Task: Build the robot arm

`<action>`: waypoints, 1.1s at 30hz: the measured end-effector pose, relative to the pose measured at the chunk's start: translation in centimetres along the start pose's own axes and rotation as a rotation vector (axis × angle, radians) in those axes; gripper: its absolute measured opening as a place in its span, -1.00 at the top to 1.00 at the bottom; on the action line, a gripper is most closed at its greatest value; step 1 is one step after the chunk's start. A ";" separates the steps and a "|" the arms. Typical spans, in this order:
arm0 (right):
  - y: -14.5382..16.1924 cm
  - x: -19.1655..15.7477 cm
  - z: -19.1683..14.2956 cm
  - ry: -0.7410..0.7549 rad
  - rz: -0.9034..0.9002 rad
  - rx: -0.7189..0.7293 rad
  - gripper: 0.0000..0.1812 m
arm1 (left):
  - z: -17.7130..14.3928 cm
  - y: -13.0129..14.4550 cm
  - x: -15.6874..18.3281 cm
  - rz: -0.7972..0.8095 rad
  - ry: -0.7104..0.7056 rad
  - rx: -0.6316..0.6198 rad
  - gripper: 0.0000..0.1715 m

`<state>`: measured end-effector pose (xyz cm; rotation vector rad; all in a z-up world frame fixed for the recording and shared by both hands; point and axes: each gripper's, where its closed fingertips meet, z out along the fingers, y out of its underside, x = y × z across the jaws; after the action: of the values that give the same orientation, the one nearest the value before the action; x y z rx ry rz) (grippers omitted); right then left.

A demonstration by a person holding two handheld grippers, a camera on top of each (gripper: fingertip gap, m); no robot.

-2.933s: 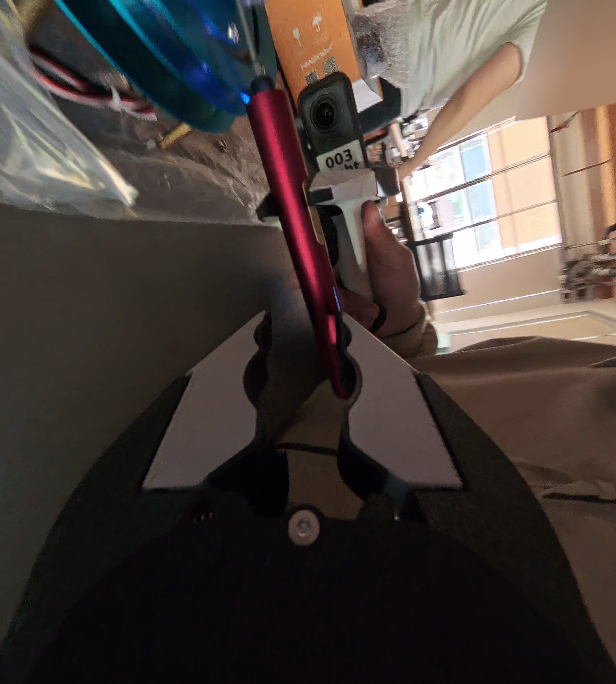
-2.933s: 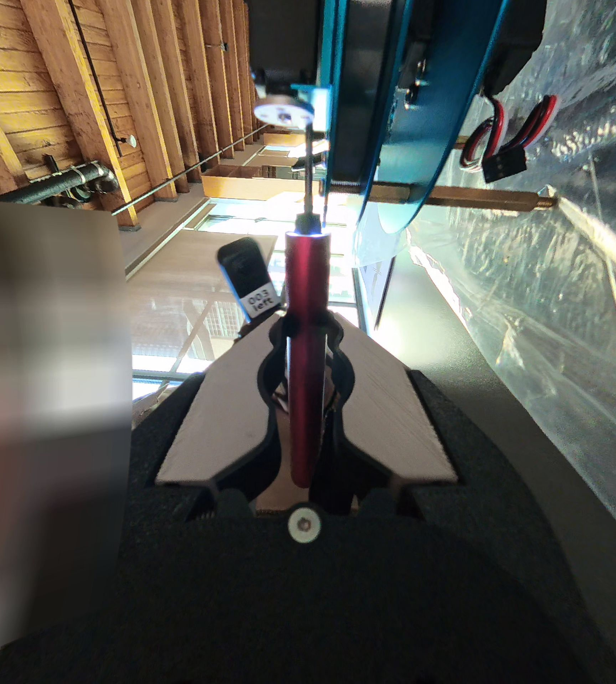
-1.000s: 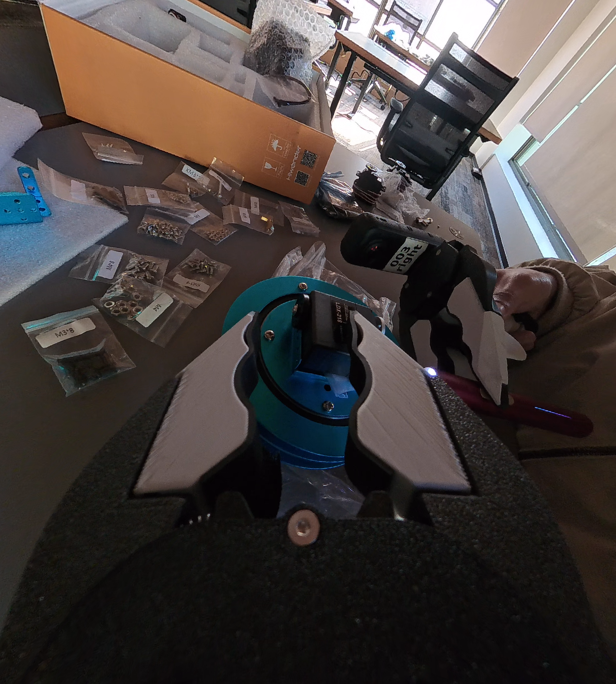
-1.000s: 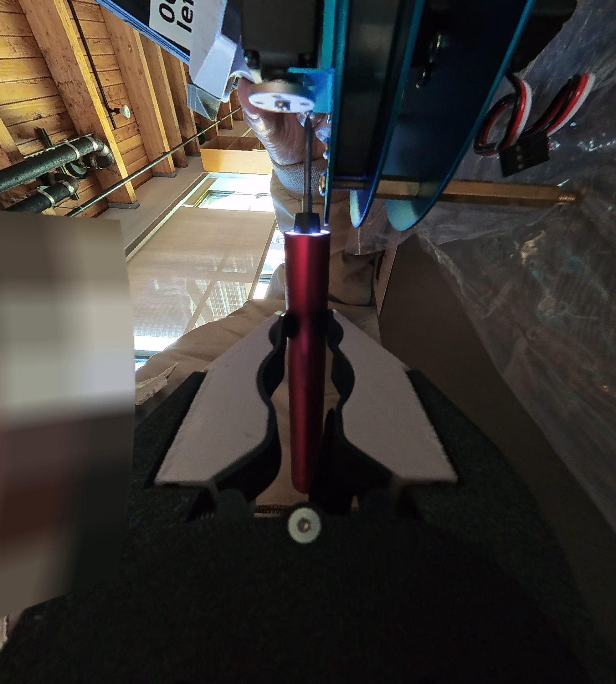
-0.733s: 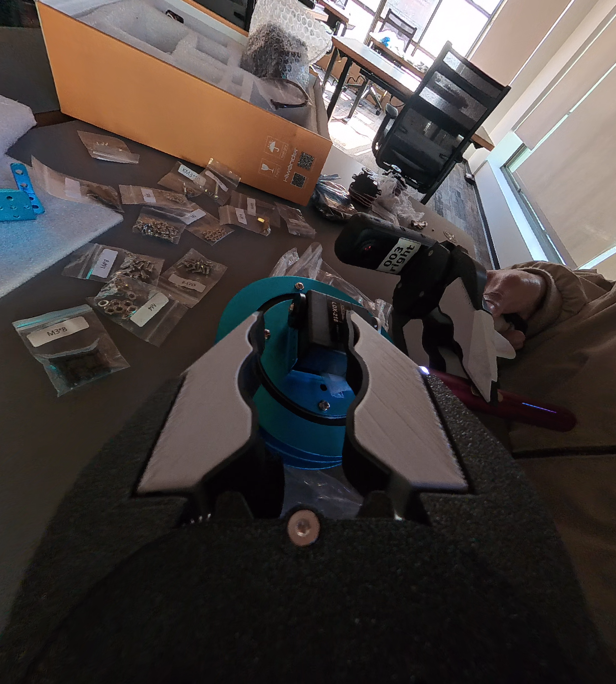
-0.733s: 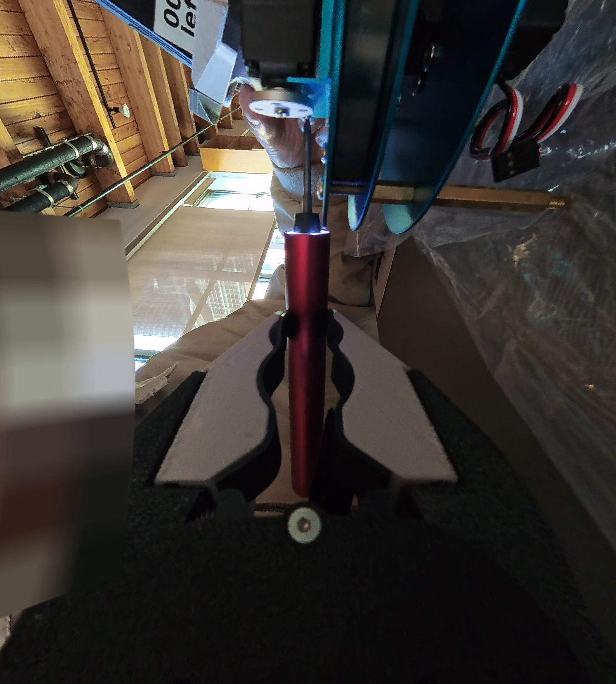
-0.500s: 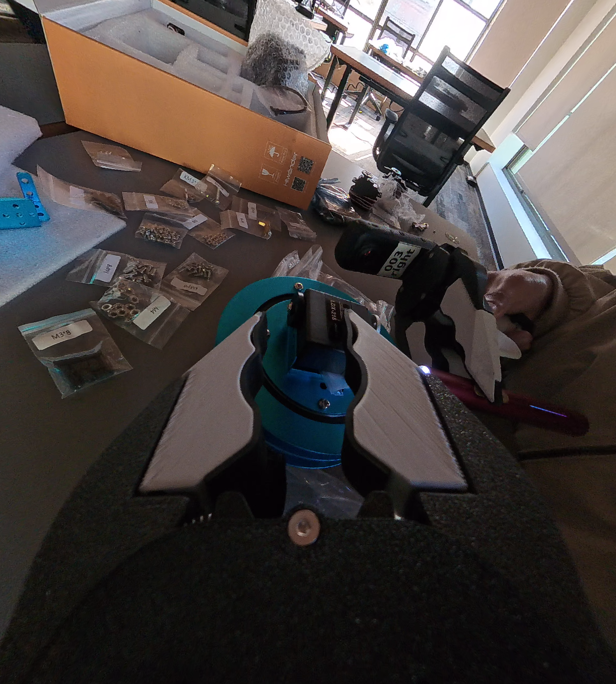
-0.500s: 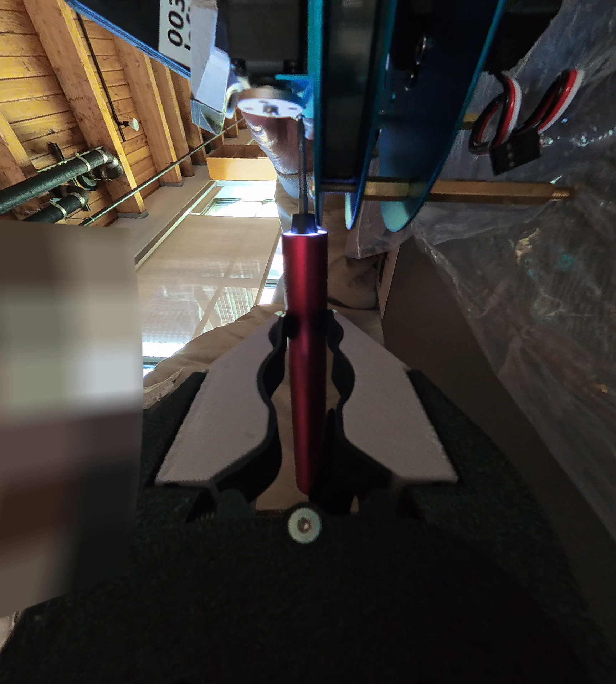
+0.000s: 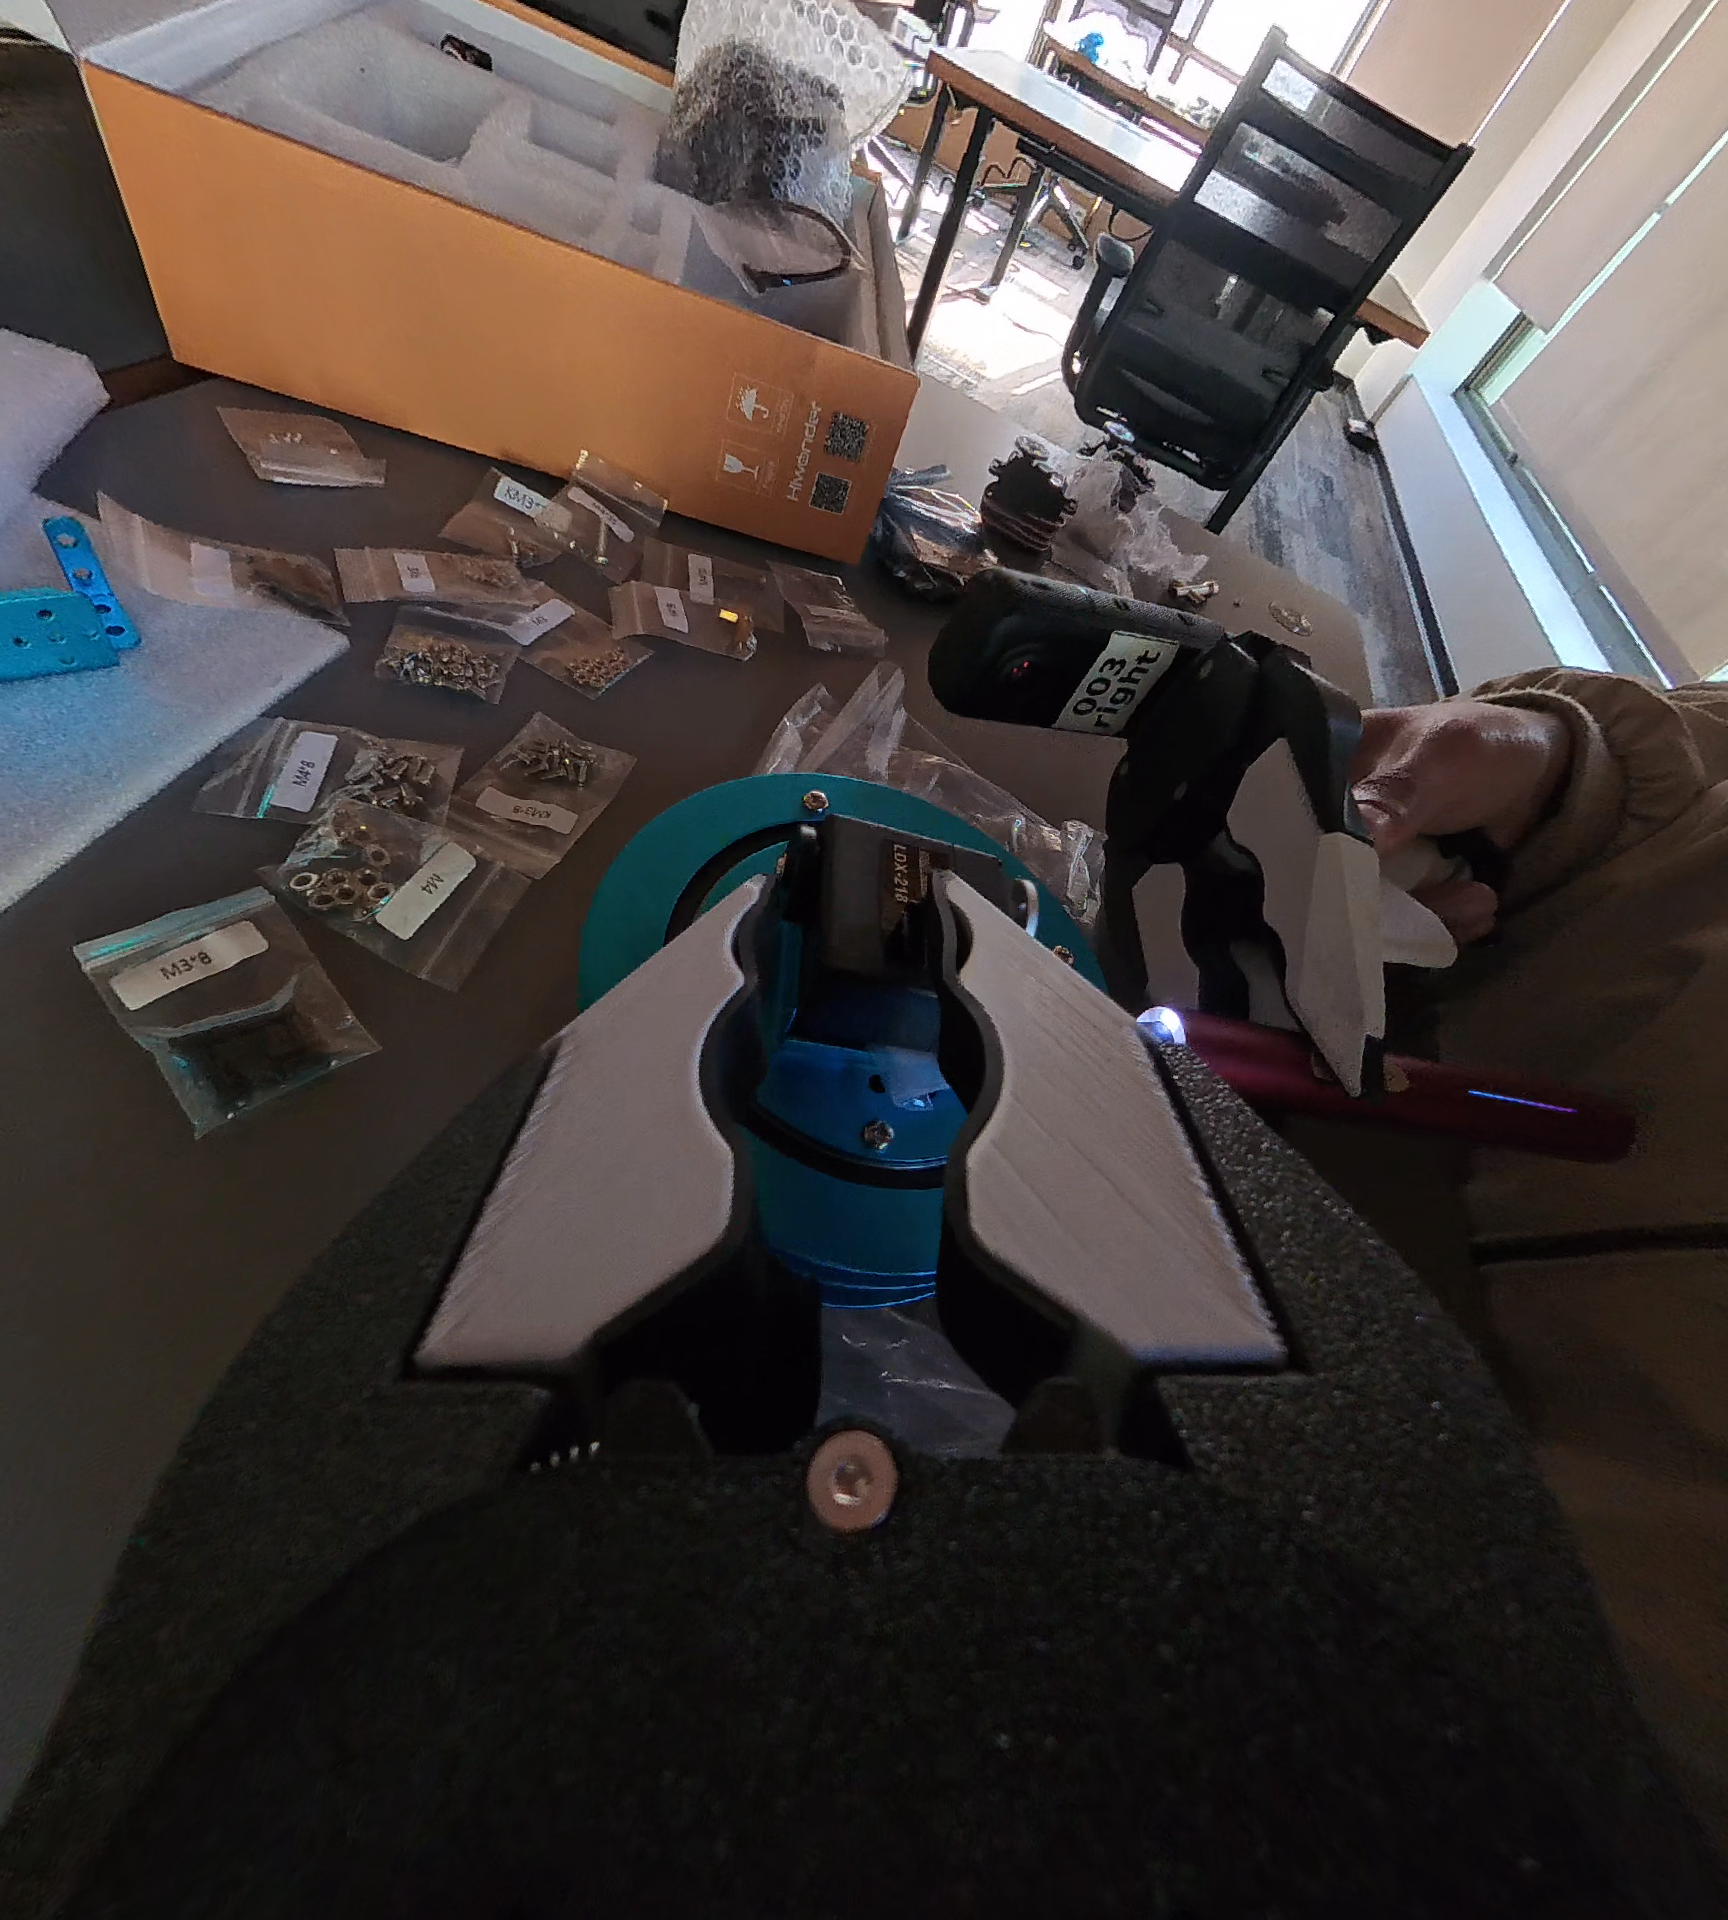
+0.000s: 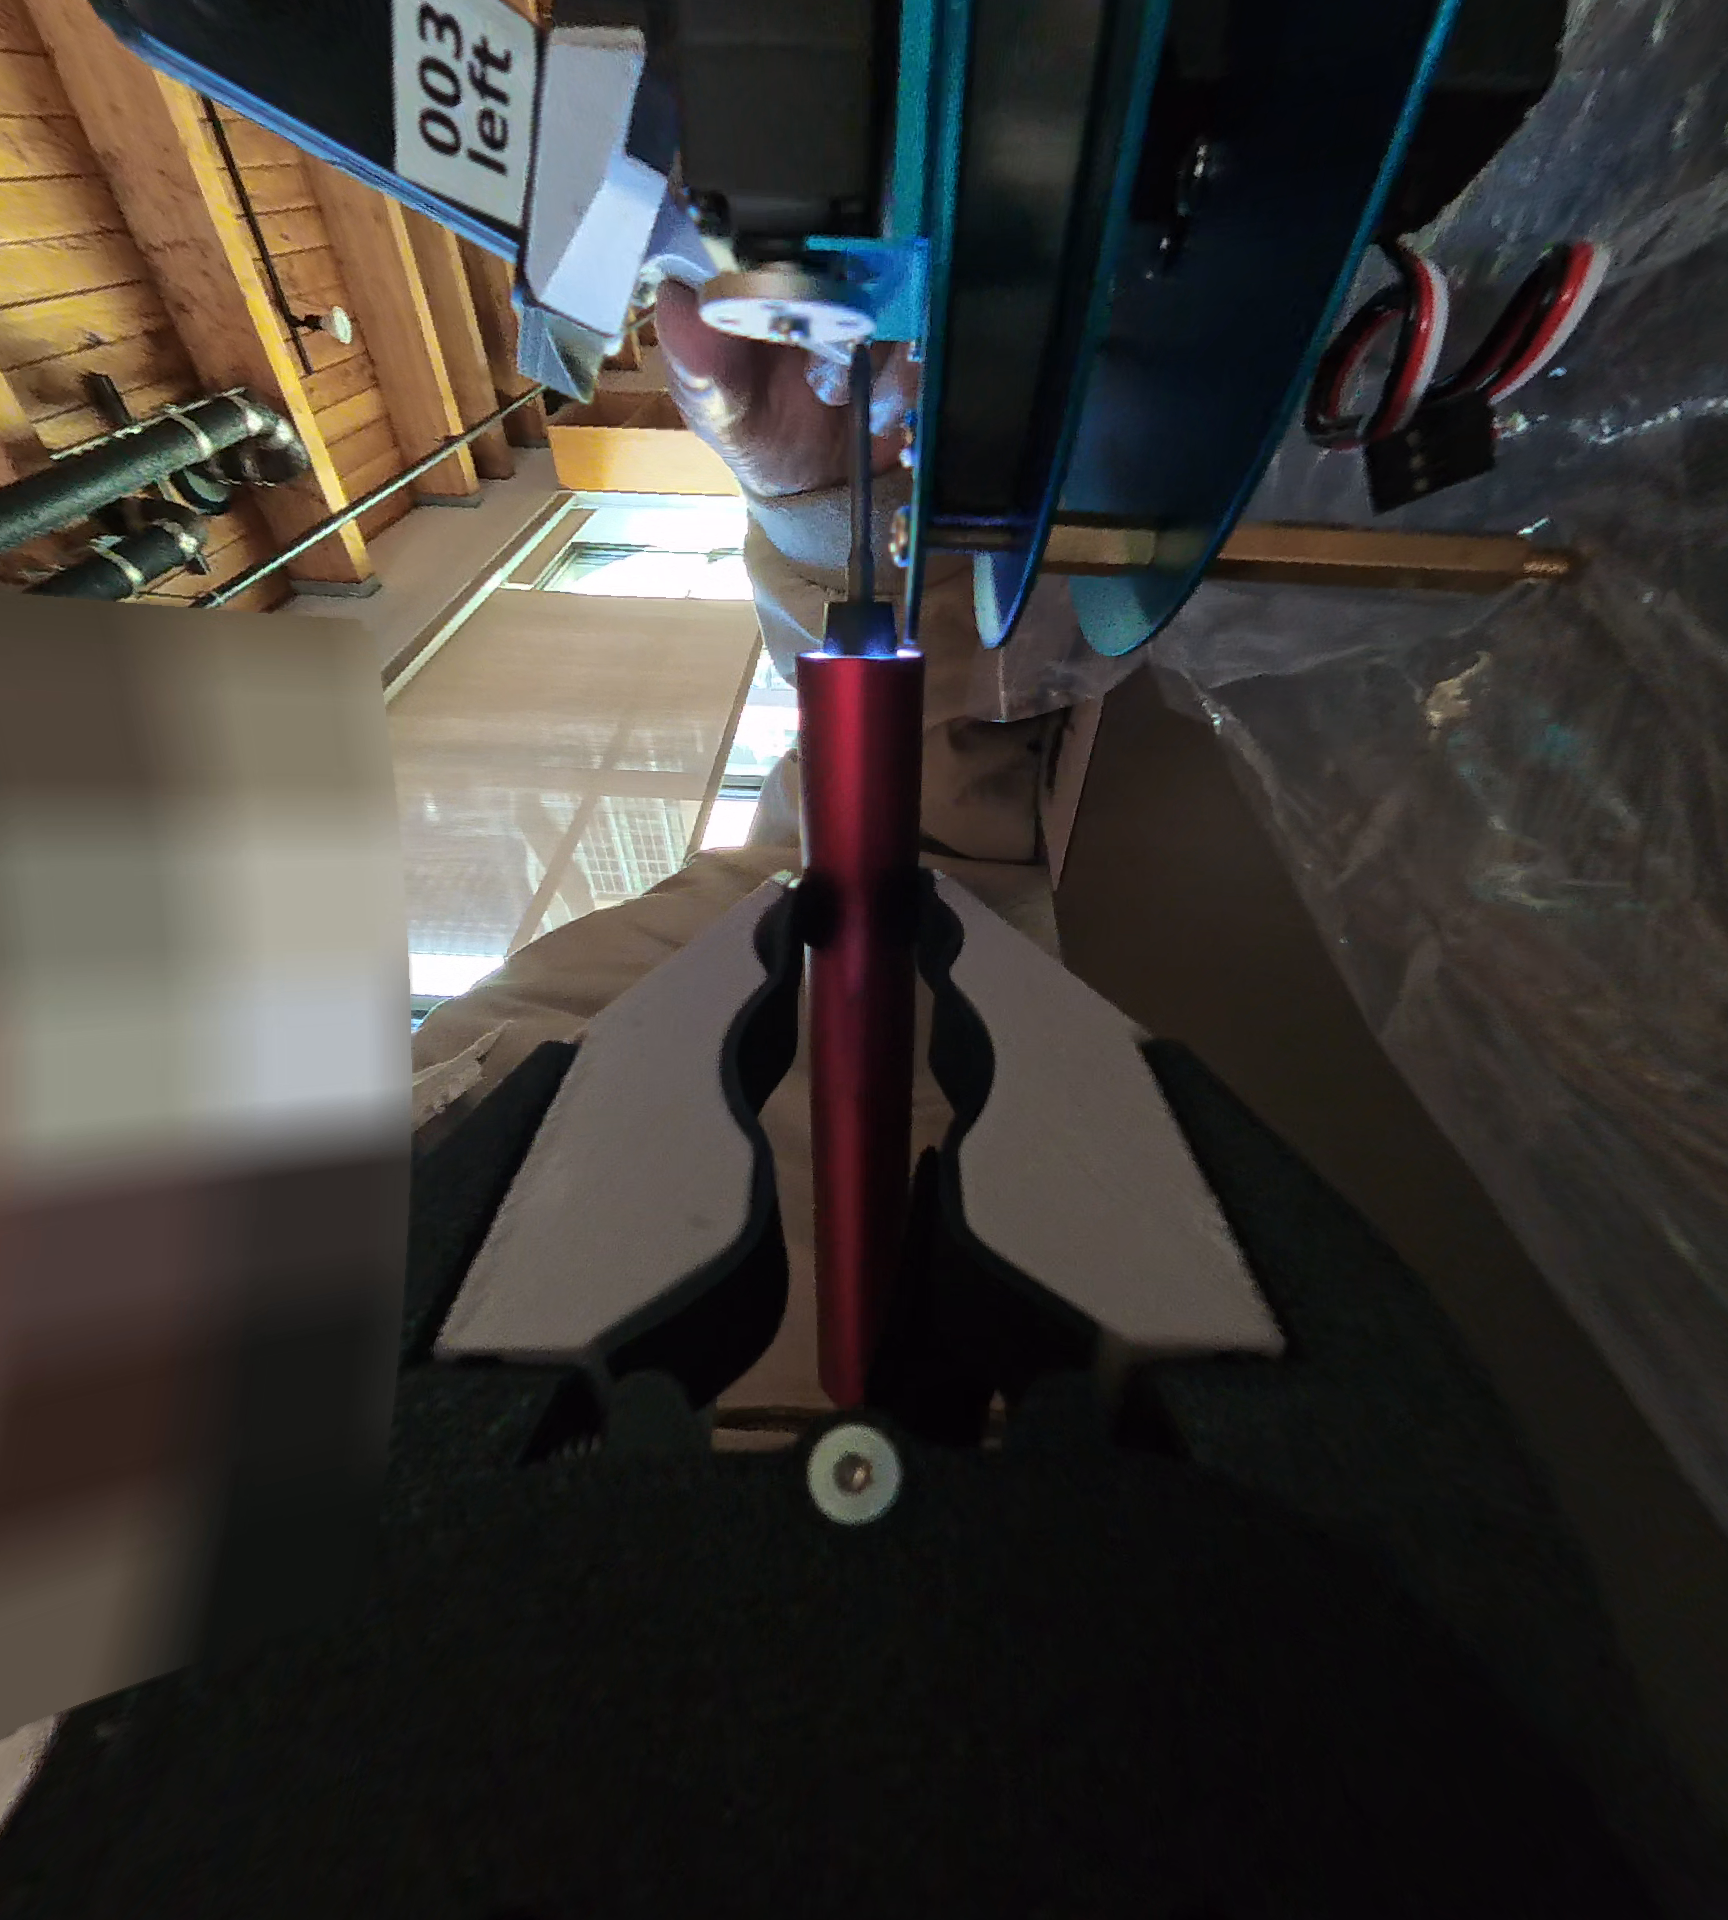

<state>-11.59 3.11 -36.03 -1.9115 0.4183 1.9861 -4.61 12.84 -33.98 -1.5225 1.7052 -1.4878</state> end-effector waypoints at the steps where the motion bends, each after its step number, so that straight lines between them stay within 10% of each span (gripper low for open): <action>1: 0.0 -0.2 0.0 -0.015 0.008 -0.002 0.80 | 0.0 0.0 0.0 -0.002 -0.005 -0.001 0.70; 8: -0.1 0.0 -0.1 -0.031 0.024 -0.001 0.80 | -1.8 -0.5 -0.8 0.013 -0.022 0.031 0.27; 19: -0.2 0.1 0.1 -0.027 0.023 0.002 0.80 | -4.5 0.0 2.7 0.072 -0.134 0.015 0.27; 26: -0.4 0.0 0.0 -0.055 0.042 0.013 0.80 | -3.1 5.9 10.0 -0.423 -0.246 0.089 0.37; 33: -0.6 0.0 0.1 -0.094 0.062 0.028 0.78 | 1.2 7.8 15.1 -0.795 0.030 0.232 0.35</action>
<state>-11.47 3.66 -35.99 -1.8007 0.4832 2.0889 -11.89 -2.38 -36.24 -2.1684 0.8970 -1.9826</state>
